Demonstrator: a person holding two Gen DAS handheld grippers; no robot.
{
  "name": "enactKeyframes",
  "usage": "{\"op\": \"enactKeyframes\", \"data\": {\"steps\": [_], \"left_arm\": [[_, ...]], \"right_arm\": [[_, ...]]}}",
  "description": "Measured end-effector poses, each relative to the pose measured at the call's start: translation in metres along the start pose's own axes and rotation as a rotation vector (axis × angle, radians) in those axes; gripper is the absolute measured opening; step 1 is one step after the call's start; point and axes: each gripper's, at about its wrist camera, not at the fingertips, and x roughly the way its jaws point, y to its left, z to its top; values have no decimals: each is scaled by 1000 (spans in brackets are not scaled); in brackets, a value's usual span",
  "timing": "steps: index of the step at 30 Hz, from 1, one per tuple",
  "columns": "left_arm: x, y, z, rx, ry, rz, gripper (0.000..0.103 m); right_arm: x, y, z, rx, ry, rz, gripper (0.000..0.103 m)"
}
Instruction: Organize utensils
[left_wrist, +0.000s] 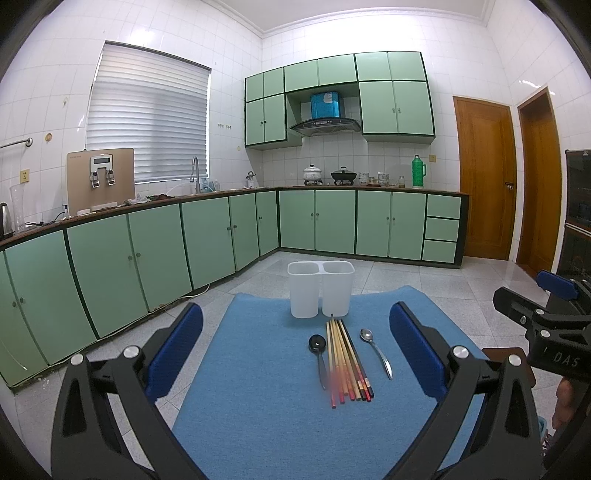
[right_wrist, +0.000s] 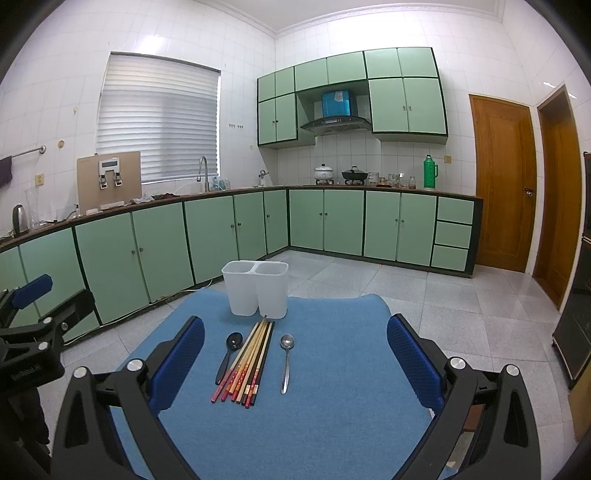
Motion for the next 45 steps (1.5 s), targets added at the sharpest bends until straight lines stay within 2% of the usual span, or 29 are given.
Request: {"op": "enactKeyframes", "data": {"steps": [27,32,38,45], "left_arm": [[1,5,-3,-2,9,3,98],[13,11,-6,-1,26,8,98],[47,18,-10,11,68,27,98],[122,35,-19,30,164,69,98]], "right_arm": [[2,3,0,1,12,-3,97],[11,2,-1,4,31,-6,97],[39,-1,-1,0,73,-12,97],[118,-19,-2,41,219,0,97]]}}
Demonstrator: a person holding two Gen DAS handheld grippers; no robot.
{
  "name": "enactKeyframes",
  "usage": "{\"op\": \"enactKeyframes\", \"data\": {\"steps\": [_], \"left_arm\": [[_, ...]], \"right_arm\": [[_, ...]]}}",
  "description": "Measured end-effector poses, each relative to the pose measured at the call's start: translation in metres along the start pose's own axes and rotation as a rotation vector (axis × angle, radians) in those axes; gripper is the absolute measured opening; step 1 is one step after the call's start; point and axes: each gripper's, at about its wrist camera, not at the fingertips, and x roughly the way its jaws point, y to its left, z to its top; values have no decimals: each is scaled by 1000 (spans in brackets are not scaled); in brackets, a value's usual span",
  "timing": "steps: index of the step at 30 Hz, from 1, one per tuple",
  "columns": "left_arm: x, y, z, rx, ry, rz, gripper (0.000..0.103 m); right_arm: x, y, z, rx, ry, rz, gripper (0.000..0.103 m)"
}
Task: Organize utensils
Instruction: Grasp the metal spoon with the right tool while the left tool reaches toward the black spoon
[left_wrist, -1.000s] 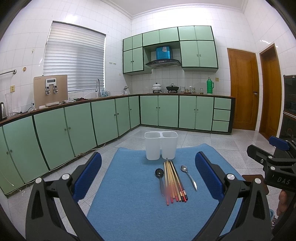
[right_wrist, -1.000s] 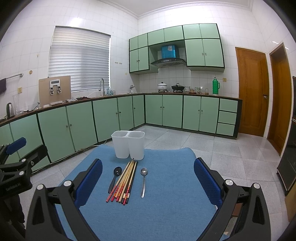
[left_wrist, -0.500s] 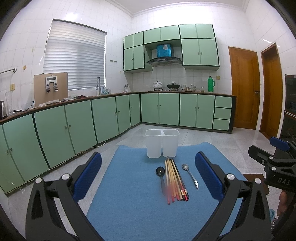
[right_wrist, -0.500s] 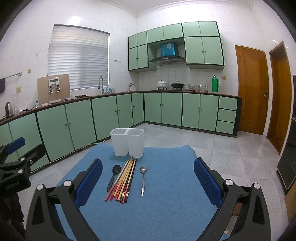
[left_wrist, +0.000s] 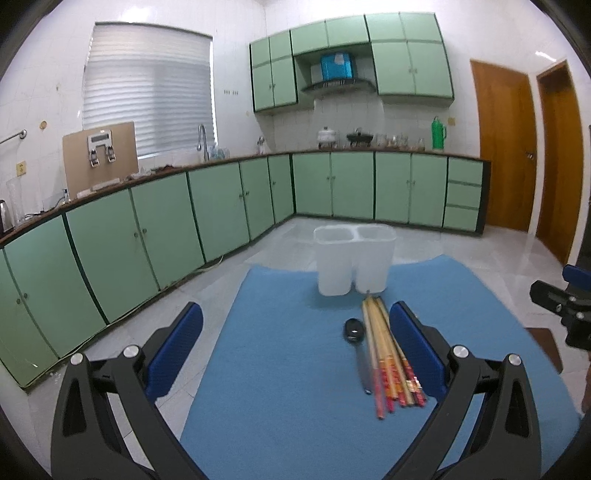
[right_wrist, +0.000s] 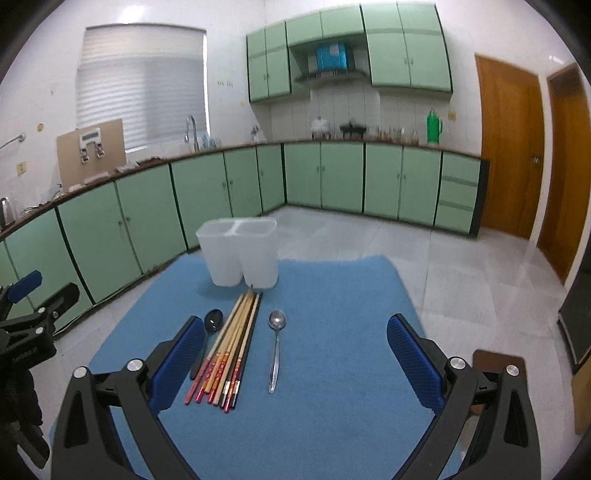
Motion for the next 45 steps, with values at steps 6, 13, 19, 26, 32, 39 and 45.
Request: {"op": "enactKeyframes", "data": {"steps": [6,13,19,26,32,39,45], "left_arm": [[75,7,-9,23,133,7,98],[135,9,-26,13,256,-1,98],[160,7,-33,-1,302,-9,98],[182,-10,-33,7,327,-60,98],[193,-32,-38,33,361,-113,98],[208,-47,-51,58,426,-126,98],[220,-50,-60,66,491,-128,98]], "right_arm": [[84,-8,4,32,148,30,97],[185,2,-8,16,362,93,81],[232,3,-18,-1,470,112,66],[245,6,-16,-27,493,117,35],[239,11,-19,-71,484,127,28],[240,6,-19,-37,485,139,28],[239,1,-19,-20,483,148,28]]}}
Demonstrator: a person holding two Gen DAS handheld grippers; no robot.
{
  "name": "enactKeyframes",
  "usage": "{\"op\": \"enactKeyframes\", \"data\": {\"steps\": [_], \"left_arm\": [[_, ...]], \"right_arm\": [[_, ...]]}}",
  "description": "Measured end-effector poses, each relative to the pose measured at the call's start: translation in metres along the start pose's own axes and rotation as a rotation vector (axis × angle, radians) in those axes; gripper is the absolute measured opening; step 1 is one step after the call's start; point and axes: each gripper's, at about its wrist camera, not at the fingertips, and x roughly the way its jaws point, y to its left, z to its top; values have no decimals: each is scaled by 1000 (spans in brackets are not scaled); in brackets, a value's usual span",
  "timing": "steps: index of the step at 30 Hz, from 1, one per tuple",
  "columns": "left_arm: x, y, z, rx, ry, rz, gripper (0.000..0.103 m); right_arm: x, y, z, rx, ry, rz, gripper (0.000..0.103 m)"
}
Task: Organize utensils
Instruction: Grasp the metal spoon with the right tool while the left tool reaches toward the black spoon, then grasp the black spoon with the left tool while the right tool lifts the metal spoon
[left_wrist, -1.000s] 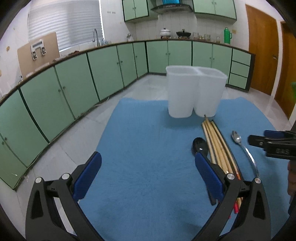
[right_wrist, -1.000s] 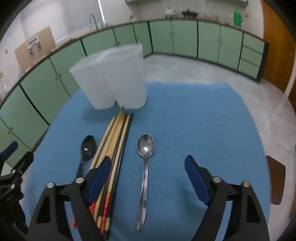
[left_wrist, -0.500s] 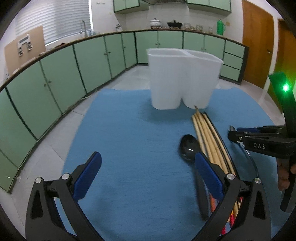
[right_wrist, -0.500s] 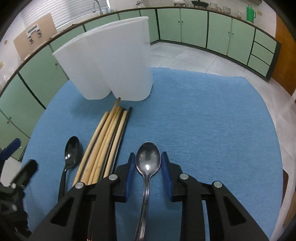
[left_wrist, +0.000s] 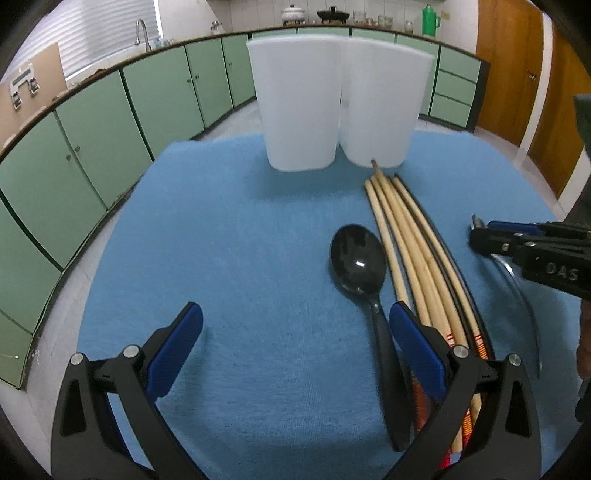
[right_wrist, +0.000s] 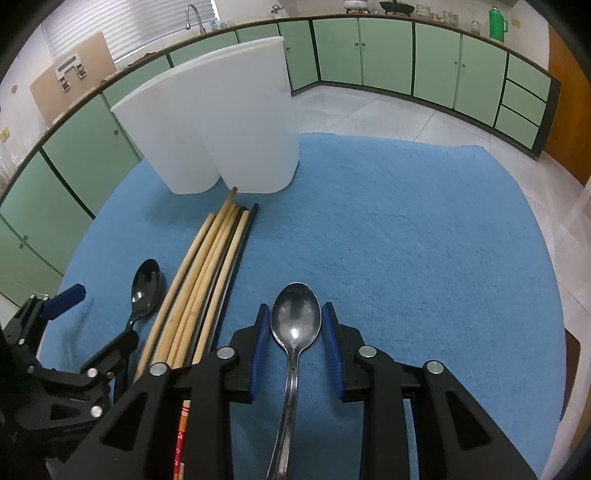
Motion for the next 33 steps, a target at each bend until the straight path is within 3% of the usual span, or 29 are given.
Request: {"op": "enactKeyframes", "data": {"steps": [12,16,22,29,33], "left_arm": [[4,14,2,-10,47,26,98],[1,11,11,-3,42,-3,98],[16,-8,31,40,52,36,98],[28,-9,46,32,72,13,97],[22,-7,45,-6,89,-90,70]], "right_arm": [[2,3,-1,-14,-6,-12,28],[5,5,1,-22,-2,-12,29],[8,2,4,-25,5,1,29],[11,0,5,-43,12,8,29],[13,-3,9,-29,29,21,29]]}}
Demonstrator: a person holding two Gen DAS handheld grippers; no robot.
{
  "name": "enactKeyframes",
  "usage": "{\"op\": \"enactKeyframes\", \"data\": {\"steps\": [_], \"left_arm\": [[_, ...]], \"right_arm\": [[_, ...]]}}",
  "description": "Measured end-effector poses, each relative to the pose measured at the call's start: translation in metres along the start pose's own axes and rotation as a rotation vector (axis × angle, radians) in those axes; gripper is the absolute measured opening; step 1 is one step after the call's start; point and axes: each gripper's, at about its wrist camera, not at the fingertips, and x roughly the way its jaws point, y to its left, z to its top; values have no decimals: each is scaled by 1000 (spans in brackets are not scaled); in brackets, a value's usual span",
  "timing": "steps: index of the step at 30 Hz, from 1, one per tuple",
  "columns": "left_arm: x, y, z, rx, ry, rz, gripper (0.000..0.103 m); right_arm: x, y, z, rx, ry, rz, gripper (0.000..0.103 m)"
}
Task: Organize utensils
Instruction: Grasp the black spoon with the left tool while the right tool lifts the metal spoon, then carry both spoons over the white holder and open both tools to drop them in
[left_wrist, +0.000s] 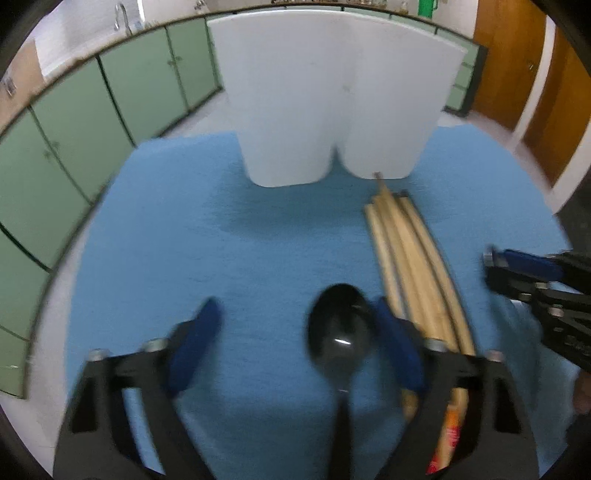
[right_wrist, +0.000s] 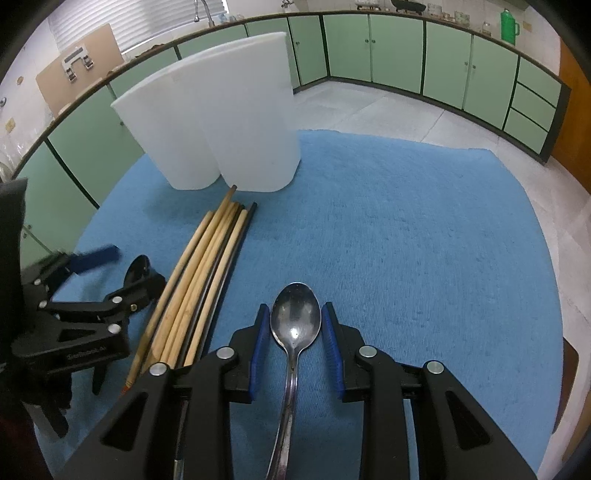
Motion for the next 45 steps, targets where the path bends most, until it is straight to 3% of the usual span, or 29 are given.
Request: {"op": "enactKeyframes", "data": {"steps": [5,9,11,17,24,29,35,41,45], "left_arm": [[-6,-20,-8,29,-21,-34,34],[-15,-26,-12,12,-64,-78,34],[-28,-29,-13,3,-115,-89,34],[-100,-37,-31,12,-426,-96,33],[-138,-38,-29,-5,-593,-114,33],[-161,-37,-3,-16,-685,-140,33],[-183,-32,53,-59,-806,-203,33],[-168,-28,123,-96,-865,-230,33],[-143,-18,149,-135,-854,-233,33]], "right_arm": [[1,1,2,-9,14,-9,28],[-11,1,-4,2,-41,-4,28],[-28,0,-9,11,-121,2,28],[-82,11,-11,-53,-359,4,28],[-123,18,9,-57,-507,58,28],[-149,21,33,-68,-569,108,28],[-170,14,84,-47,-623,185,28],[-158,10,131,-49,-632,160,28],[-137,3,152,-23,-615,145,28]]}}
